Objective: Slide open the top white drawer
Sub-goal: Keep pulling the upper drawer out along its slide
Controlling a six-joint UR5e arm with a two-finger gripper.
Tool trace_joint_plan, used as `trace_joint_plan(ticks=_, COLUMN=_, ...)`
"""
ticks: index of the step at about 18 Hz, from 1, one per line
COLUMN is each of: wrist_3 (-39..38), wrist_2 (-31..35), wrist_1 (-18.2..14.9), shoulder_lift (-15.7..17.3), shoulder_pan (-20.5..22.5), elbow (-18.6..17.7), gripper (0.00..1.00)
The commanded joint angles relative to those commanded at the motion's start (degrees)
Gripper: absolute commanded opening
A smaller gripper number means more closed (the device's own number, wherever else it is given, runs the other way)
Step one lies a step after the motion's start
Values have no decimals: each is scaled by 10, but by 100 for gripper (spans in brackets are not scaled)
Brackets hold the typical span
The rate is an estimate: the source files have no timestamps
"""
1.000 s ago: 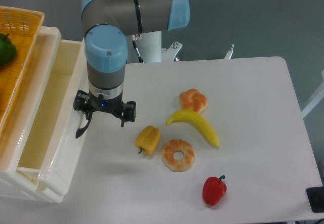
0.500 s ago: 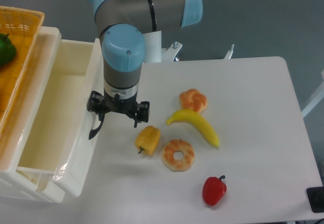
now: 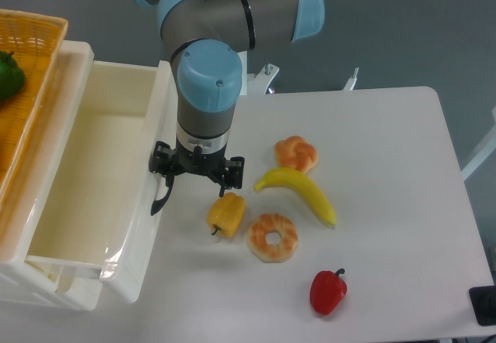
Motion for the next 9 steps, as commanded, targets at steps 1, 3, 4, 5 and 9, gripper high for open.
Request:
trace_joint_plan(ticks=1, wrist_3=0, wrist_2=0, wrist_1=0, shoulder_lift=0, shoulder_pan=1, elbow=0, gripper=100)
trace_joint_plan(ticks=3, wrist_3=0, wrist_2=0, wrist_1=0, shoulder_lift=-1, shoulder_pan=1, elbow=0, gripper=100)
trace_joint_plan(ticks=4, wrist_3=0, wrist_2=0, wrist_1=0, shoulder_lift=-1, shoulder_pan=2, elbow=1, gripper=100)
trace_joint_plan(ticks=5, wrist_3=0, wrist_2=-1, wrist_1=0, shoulder_lift=-1, shoulder_pan=4, elbow=1, gripper=100)
trace_joint_plan(ticks=9, wrist_3=-1, wrist_2=-4, wrist_1=-1, shoulder_lift=0, shoulder_pan=5, elbow=1, gripper=100)
